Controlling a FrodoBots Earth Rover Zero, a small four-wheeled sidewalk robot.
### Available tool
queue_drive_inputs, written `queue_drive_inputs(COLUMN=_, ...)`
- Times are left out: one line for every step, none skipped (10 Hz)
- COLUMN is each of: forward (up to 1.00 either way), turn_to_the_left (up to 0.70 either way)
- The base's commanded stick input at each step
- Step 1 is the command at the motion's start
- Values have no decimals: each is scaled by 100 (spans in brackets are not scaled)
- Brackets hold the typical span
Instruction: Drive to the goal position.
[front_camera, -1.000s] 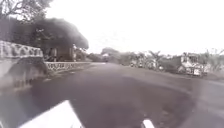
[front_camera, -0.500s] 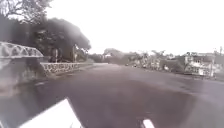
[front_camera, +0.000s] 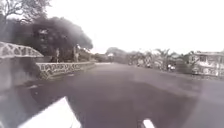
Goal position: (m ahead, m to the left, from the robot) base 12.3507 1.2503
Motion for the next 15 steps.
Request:
queue_drive_inputs(forward=100, turn_to_the_left=0)
queue_drive_inputs(forward=100, turn_to_the_left=0)
queue_drive_inputs(forward=100, turn_to_the_left=0)
queue_drive_inputs(forward=100, turn_to_the_left=0)
queue_drive_inputs(forward=100, turn_to_the_left=0)
queue_drive_inputs(forward=100, turn_to_the_left=0)
queue_drive_inputs(forward=100, turn_to_the_left=0)
queue_drive_inputs(forward=100, turn_to_the_left=0)
queue_drive_inputs(forward=100, turn_to_the_left=-40)
queue_drive_inputs(forward=100, turn_to_the_left=-40)
queue_drive_inputs(forward=100, turn_to_the_left=-30)
queue_drive_inputs(forward=100, turn_to_the_left=-6)
queue_drive_inputs(forward=100, turn_to_the_left=0)
queue_drive_inputs(forward=100, turn_to_the_left=0)
queue_drive_inputs(forward=100, turn_to_the_left=0)
